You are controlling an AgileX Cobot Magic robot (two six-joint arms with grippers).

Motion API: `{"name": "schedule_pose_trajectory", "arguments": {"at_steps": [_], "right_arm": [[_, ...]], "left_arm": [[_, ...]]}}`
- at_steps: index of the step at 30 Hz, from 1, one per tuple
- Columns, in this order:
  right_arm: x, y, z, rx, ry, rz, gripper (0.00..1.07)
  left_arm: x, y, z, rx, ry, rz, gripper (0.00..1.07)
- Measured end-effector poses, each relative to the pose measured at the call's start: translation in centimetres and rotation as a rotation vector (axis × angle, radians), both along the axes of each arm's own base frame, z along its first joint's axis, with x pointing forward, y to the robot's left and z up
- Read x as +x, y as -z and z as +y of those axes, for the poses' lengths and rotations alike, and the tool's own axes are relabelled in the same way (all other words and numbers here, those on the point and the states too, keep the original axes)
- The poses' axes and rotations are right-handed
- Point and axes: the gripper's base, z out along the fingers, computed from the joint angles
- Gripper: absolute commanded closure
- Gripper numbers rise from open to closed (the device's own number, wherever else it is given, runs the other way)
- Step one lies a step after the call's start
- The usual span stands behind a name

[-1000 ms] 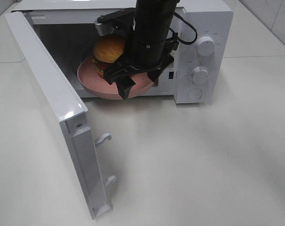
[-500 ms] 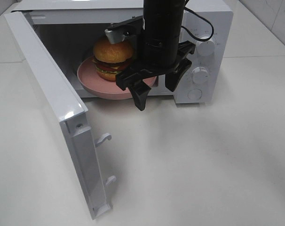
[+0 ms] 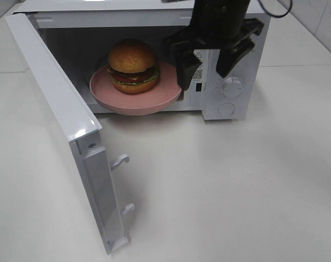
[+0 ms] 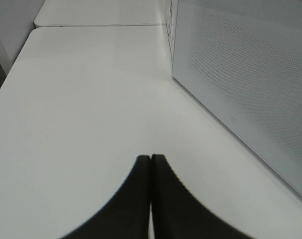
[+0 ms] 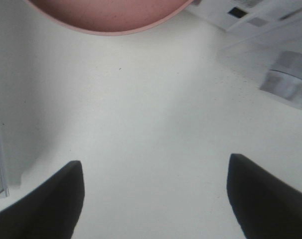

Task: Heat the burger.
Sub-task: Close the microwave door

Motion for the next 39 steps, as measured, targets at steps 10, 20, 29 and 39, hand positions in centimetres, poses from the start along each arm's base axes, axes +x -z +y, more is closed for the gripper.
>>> {"name": "schedule_pose_trajectory", "arguments": {"at_steps": [10,20,29,39], "right_arm": [[-0.5,-7.2,-7.5,0.092,0.165,-0.157,0.35],[-2.1,-8.3,-16.7,0.063,0.396,-0.175,0.35],[-7.8,-8.2,-20.5,0.041,0.502,-0.169,0.35],[-15.0,-7.3,-20.7,0.051,0.501,-0.178,0.35]], "left_arm": [[0.0,0.0,0.0,0.000,0.000,0.000,1.06],[0.0,0.0,0.0,0.000,0.000,0.000,1.06],[0.0,0.0,0.0,0.000,0.000,0.000,1.06],[0.0,0.0,0.0,0.000,0.000,0.000,1.06]]}}
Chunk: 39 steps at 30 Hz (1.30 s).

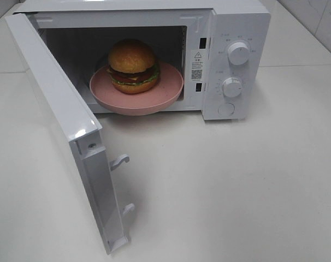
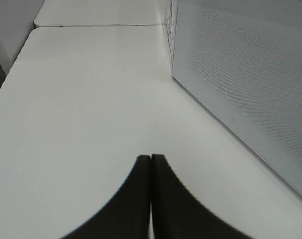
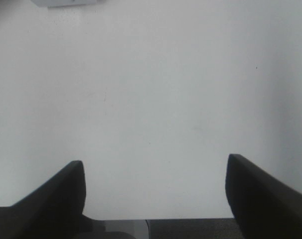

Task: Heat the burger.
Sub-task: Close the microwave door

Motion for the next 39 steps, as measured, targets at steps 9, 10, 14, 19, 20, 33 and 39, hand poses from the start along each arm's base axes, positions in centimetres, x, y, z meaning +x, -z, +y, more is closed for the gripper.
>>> {"name": "schedule_pose_trajectory", "arguments": {"at_steps": [9,10,14,19,20,33,39], "right_arm": [[-7.7,3.4,-0.2,0.000,0.000,-0.015,0.35],[-7.7,3.4,-0.2,0.000,0.000,-0.015,0.35],[-11.0,5.6,-0.3,-0.002,-0.006,-0.036,0.35],[-13.2,7.4,-0.3,-0.001,-0.007,-0.098,0.35],[-13.2,7.4,-0.3,-0.001,-0.007,-0.098,0.35],[-17.5,7.9,-0.4,-0.010,-0.029,-0.467,0.35],[-18.9,8.1,-0.5,-0.009,-0.029,-0.583,0.35]], "left_arm": [[0.0,0.0,0.0,0.000,0.000,0.000,1.06],[0.0,0.0,0.0,0.000,0.000,0.000,1.06],[0.0,0.0,0.0,0.000,0.000,0.000,1.06],[0.0,0.0,0.0,0.000,0.000,0.000,1.06],[0.0,0.0,0.0,0.000,0.000,0.000,1.06],[0.0,0.0,0.0,0.000,0.000,0.000,1.06],[0.0,0.0,0.0,0.000,0.000,0.000,1.06]]}}
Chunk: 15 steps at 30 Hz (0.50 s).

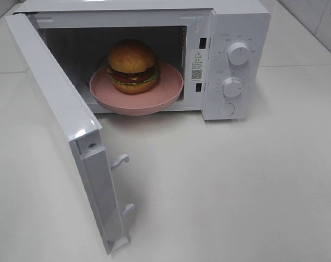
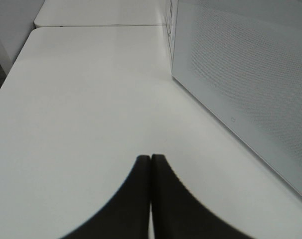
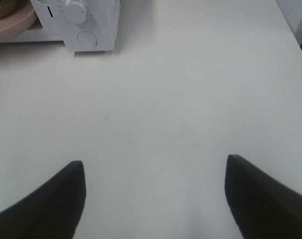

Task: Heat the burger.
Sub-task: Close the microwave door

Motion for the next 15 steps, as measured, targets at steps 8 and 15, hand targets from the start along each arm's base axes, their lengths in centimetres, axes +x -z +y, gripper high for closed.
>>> {"name": "schedule_pose_trajectory", "arguments": {"at_steps": [8,15], "right_arm": [[-1.6,0.0,0.0,-0.003,-0.003,-0.107,0.35],[-1.6,0.0,0.0,-0.011,-0.007,-0.107,0.35]], "left_arm": [[0.0,0.0,0.0,0.000,0.000,0.000,1.06],[0.0,0.0,0.0,0.000,0.006,0.000,1.06]]}}
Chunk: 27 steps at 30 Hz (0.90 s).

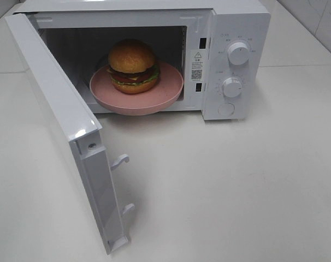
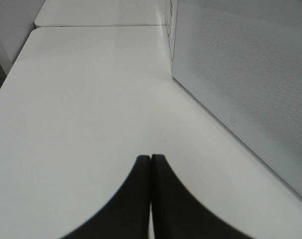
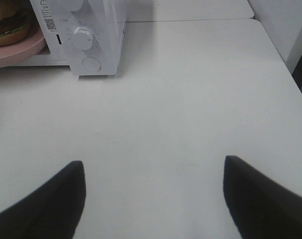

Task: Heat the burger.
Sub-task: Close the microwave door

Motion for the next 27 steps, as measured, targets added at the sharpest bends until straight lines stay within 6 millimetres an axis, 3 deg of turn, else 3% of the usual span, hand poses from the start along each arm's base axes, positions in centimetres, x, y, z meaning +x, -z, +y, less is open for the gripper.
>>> {"name": "schedule_pose_trajectory", "arguments": {"at_steps": [27], "right_arm": [[0.00,-0.01,0.00,-0.001,0.000,-0.001,0.35]], "left_arm": [[-0.01,0.00,0.03,0.002,0.010,0.000,1.06]]}}
